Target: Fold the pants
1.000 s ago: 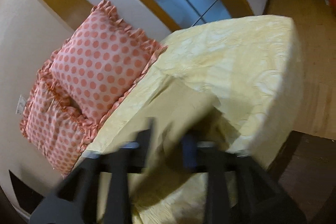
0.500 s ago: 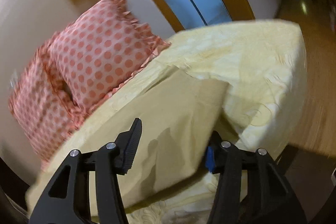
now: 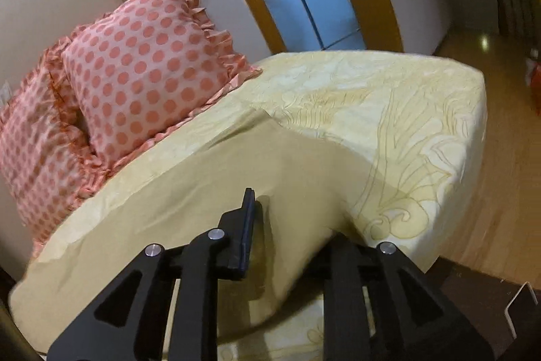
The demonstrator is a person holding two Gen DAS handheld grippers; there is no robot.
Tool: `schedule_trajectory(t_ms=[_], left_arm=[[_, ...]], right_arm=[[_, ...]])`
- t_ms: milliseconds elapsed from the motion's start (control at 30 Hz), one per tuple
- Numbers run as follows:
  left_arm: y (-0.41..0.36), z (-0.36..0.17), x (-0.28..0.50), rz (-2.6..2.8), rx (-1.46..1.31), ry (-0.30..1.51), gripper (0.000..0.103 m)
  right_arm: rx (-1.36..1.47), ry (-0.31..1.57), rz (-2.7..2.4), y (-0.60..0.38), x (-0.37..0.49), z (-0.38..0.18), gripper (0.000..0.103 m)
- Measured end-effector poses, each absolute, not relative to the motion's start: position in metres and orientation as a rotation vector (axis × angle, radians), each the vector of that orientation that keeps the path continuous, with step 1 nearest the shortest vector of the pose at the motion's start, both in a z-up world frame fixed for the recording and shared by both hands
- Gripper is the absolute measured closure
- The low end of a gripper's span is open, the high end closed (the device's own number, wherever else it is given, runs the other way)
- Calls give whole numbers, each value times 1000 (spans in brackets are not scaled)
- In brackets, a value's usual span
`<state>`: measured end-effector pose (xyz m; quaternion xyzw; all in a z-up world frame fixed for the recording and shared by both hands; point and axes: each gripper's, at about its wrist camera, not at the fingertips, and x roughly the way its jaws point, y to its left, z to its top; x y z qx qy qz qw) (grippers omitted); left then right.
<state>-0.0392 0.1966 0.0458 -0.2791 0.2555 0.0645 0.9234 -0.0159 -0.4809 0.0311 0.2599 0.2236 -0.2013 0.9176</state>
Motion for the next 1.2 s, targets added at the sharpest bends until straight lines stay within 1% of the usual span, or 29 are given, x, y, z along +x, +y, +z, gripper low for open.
schedule_trajectory(t_ms=[33,67,133,200,333,400,500,567,633,667,700,733,767,800,833,867,1033,1200], left_arm=[[198,45,-39,130,-573,526,39],[200,45,-38,127,-573,528,39],[204,44,-37,123,-575,529,39],[208,43,-37,124,-576,528,39],[219,39,-37,121,-588,531,39],[224,37,-36,118,-603,537,39],[232,34,-36,127,-628,545,34],[237,31,-37,128,-654,550,33],[243,30,-38,131,-675,556,30],[245,29,-39,130,-681,559,29],[248,29,-40,134,-687,561,27],[251,29,-41,137,-692,562,23],[254,29,-42,138,-696,561,21],[258,28,-42,141,-703,559,19],[262,27,-42,146,-710,562,18],[268,26,-41,154,-726,565,18],[298,19,-29,191,-824,566,18],[323,19,-10,222,-904,570,20]], right_arm=[[490,466,-418,-476,-11,31,88],[477,473,-399,-476,-8,31,99],[519,470,-346,-479,-4,33,100],[509,445,-296,-470,-1,49,100],[418,389,-73,-408,22,102,100],[366,383,68,-362,38,123,100],[275,424,359,-258,68,141,100],[236,475,510,-200,80,137,100],[171,590,648,-132,91,119,99],[127,652,696,-106,94,109,96],[70,734,753,-76,94,92,91],[37,782,775,-60,92,83,76],[2,826,792,-46,88,73,50],[-13,836,798,-42,83,70,36],[-20,832,804,-42,76,67,16],[-7,817,812,-45,72,69,14],[175,736,854,-88,61,86,12],[267,684,824,-111,64,99,11]])
